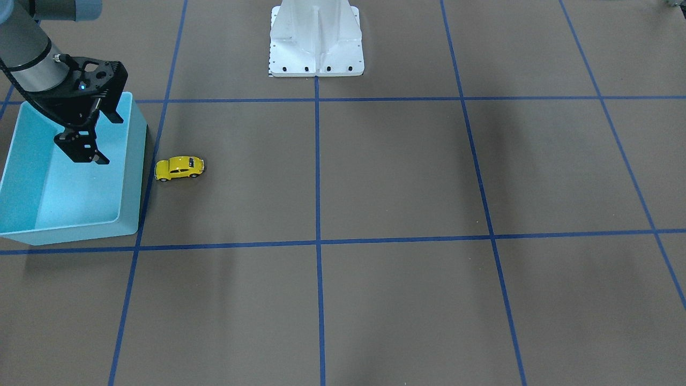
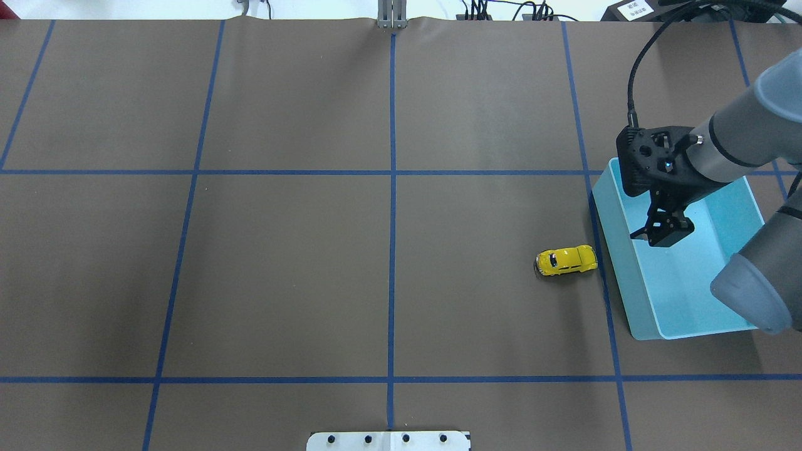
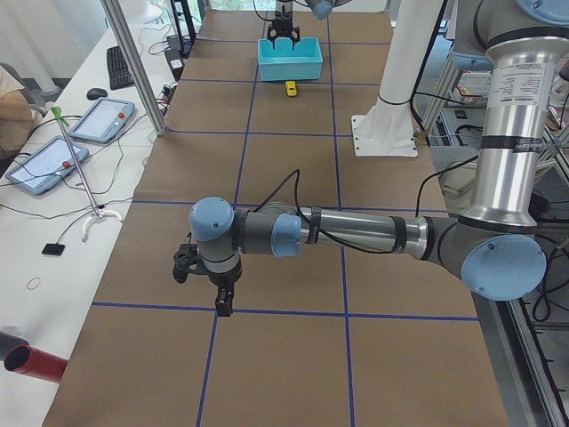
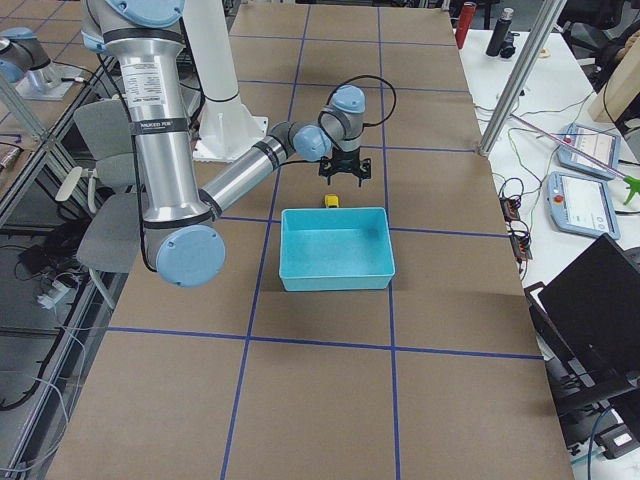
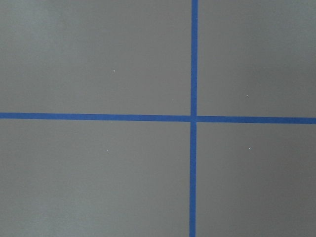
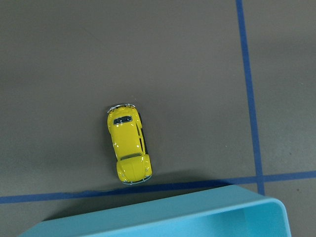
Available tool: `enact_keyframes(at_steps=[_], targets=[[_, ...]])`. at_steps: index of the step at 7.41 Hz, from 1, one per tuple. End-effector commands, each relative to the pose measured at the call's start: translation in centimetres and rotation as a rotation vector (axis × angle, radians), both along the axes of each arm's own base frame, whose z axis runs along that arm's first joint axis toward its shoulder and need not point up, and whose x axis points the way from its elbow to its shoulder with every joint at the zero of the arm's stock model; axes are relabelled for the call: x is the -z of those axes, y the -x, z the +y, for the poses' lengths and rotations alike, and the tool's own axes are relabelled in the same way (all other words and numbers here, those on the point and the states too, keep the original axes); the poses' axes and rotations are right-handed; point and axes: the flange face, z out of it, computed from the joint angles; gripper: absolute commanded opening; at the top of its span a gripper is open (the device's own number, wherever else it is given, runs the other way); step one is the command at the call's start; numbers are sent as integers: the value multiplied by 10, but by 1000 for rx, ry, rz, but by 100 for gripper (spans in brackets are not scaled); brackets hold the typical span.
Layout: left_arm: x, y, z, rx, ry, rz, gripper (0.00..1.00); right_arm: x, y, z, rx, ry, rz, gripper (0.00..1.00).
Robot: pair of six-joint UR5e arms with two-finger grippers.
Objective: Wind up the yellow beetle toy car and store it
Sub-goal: 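Move the right gripper over the yellow car beside the bin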
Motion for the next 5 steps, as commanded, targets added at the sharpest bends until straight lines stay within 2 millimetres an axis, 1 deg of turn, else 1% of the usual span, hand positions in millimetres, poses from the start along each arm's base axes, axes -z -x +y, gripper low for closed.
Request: enact_keyframes(at_steps=[1, 2, 3, 4, 5], targets=[[6, 0, -1, -3, -16, 1, 100, -7, 39, 8, 63, -10, 1, 100], [12, 1, 0, -2, -27, -9, 100, -15, 54, 7, 76, -26, -5, 100], [10, 2, 10, -1, -25, -8, 100, -17, 62, 12, 78, -36, 6, 100], [10, 2, 13, -1, -25, -8, 100, -19, 69, 15, 81, -30, 3, 100], [11, 1, 13, -1, -25, -5, 100, -22, 84, 23, 85, -24, 5, 100]])
